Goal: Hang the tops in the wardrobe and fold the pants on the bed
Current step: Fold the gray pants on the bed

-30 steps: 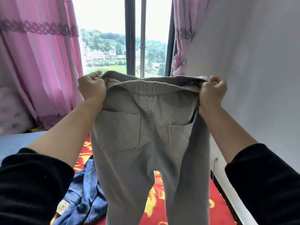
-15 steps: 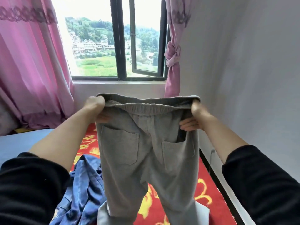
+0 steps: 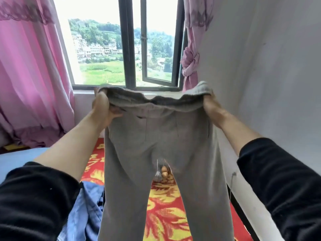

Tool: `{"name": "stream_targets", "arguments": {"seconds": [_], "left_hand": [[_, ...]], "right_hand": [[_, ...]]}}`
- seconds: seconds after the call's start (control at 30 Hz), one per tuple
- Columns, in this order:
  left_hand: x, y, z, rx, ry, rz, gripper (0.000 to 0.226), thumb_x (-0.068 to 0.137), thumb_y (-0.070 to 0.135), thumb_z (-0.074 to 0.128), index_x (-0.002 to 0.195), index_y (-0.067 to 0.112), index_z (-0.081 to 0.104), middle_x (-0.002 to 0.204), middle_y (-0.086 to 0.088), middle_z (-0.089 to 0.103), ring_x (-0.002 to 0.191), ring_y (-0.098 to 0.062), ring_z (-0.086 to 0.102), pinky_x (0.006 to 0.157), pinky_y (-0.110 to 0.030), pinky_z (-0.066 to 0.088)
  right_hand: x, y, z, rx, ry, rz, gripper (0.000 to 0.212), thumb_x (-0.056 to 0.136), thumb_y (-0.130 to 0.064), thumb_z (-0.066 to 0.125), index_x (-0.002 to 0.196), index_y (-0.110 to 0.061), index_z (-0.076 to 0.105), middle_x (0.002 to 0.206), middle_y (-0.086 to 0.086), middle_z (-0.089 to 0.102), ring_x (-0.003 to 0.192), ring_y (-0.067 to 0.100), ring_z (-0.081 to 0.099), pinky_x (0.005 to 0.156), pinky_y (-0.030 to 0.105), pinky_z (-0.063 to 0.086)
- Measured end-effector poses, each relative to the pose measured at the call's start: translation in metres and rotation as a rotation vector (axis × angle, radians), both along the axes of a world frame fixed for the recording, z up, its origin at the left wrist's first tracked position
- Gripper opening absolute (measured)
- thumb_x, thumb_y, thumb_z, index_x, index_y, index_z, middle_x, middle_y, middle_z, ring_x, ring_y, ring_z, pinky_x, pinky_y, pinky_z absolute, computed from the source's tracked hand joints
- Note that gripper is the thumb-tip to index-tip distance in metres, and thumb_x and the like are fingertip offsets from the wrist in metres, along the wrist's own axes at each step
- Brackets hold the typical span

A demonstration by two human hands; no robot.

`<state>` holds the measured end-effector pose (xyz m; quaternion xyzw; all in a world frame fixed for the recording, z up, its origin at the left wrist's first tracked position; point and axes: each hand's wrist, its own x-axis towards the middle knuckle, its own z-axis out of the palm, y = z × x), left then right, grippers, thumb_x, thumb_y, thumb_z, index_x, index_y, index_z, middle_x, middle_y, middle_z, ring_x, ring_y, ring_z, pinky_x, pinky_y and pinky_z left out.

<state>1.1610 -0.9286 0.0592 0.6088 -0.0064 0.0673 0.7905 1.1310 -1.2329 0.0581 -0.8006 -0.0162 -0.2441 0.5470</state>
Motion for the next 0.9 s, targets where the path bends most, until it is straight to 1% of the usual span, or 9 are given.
{"name": "stream_targets", "arguments": {"seconds": [0.13,0.27,0.37,0.47,0.6,0.67,0.73,0.8,0.9], "left_hand": [[-0.009,-0.001,0.039,-0.138,-0.142,0.016,0.038,0.103,0.032,0.025,0.114,0.013,0.055,0.113,-0.01,0.063,0.112,-0.031,0.06,0.092,-0.052,0.05],[-0.023,0.01,0.056,-0.238,-0.245,-0.023,0.033,0.103,0.028,0.025,0.108,0.012,0.054,0.104,-0.01,0.063,0.108,-0.031,0.061,0.093,-0.054,0.049],[-0.039,0.016,0.044,-0.232,-0.292,-0.029,0.033,0.102,0.025,0.025,0.097,0.014,0.056,0.094,-0.007,0.063,0.097,-0.026,0.062,0.09,-0.055,0.051],[-0.062,0.023,0.012,-0.202,-0.278,0.017,0.032,0.1,0.022,0.026,0.096,0.015,0.057,0.093,-0.005,0.064,0.096,-0.022,0.064,0.082,-0.048,0.055],[-0.104,0.032,-0.048,-0.219,-0.247,0.052,0.035,0.093,0.018,0.028,0.091,0.004,0.06,0.09,-0.017,0.062,0.076,-0.025,0.065,0.061,-0.029,0.052],[-0.125,0.036,-0.085,-0.156,-0.212,0.034,0.037,0.087,0.018,0.028,0.094,-0.007,0.055,0.094,-0.026,0.054,0.075,-0.032,0.057,0.057,-0.027,0.045],[-0.145,0.045,-0.132,-0.089,-0.084,0.103,0.046,0.084,0.02,0.03,0.104,-0.014,0.054,0.103,-0.03,0.059,0.087,-0.037,0.059,0.063,-0.031,0.049],[-0.172,0.054,-0.185,-0.054,0.061,0.19,0.043,0.086,0.02,0.034,0.108,-0.006,0.059,0.111,-0.026,0.063,0.098,-0.036,0.061,0.075,-0.039,0.052],[-0.222,0.067,-0.266,0.052,0.283,0.298,0.024,0.092,0.011,0.037,0.09,0.016,0.06,0.097,-0.01,0.066,0.093,-0.029,0.059,0.069,-0.037,0.052]], "right_hand": [[0.007,0.001,0.038,0.091,-0.122,0.043,0.034,0.102,-0.024,0.038,0.131,-0.011,0.049,0.136,0.011,0.053,0.128,0.021,0.048,0.113,0.04,0.033],[-0.005,0.012,0.053,0.217,-0.188,-0.012,0.036,0.099,-0.023,0.042,0.133,-0.016,0.053,0.133,0.001,0.056,0.122,0.013,0.053,0.107,0.026,0.039],[-0.022,0.019,0.042,0.252,-0.172,-0.044,0.037,0.1,-0.027,0.04,0.133,-0.016,0.053,0.128,0.0,0.058,0.113,0.009,0.056,0.101,0.024,0.043],[-0.048,0.027,0.012,0.282,-0.131,-0.029,0.044,0.093,-0.036,0.041,0.128,-0.013,0.056,0.117,0.0,0.061,0.098,0.004,0.058,0.086,0.015,0.046],[-0.091,0.039,-0.049,0.343,-0.048,0.002,0.043,0.083,-0.036,0.046,0.117,-0.017,0.064,0.121,0.007,0.064,0.112,0.018,0.06,0.095,0.031,0.047],[-0.113,0.046,-0.082,0.341,0.032,0.018,0.038,0.08,-0.037,0.046,0.107,-0.023,0.067,0.115,0.005,0.068,0.11,0.019,0.062,0.095,0.035,0.049],[-0.135,0.054,-0.119,0.285,0.114,0.029,0.035,0.081,-0.032,0.045,0.103,-0.021,0.07,0.111,0.004,0.07,0.109,0.02,0.063,0.098,0.038,0.048],[-0.158,0.057,-0.162,0.2,0.237,-0.019,0.033,0.082,-0.026,0.044,0.097,-0.022,0.072,0.106,-0.002,0.071,0.106,0.017,0.062,0.099,0.038,0.047],[-0.2,0.056,-0.239,-0.07,0.542,-0.082,0.031,0.087,-0.014,0.039,0.094,-0.023,0.068,0.108,-0.002,0.069,0.101,0.02,0.059,0.081,0.03,0.042]]}}
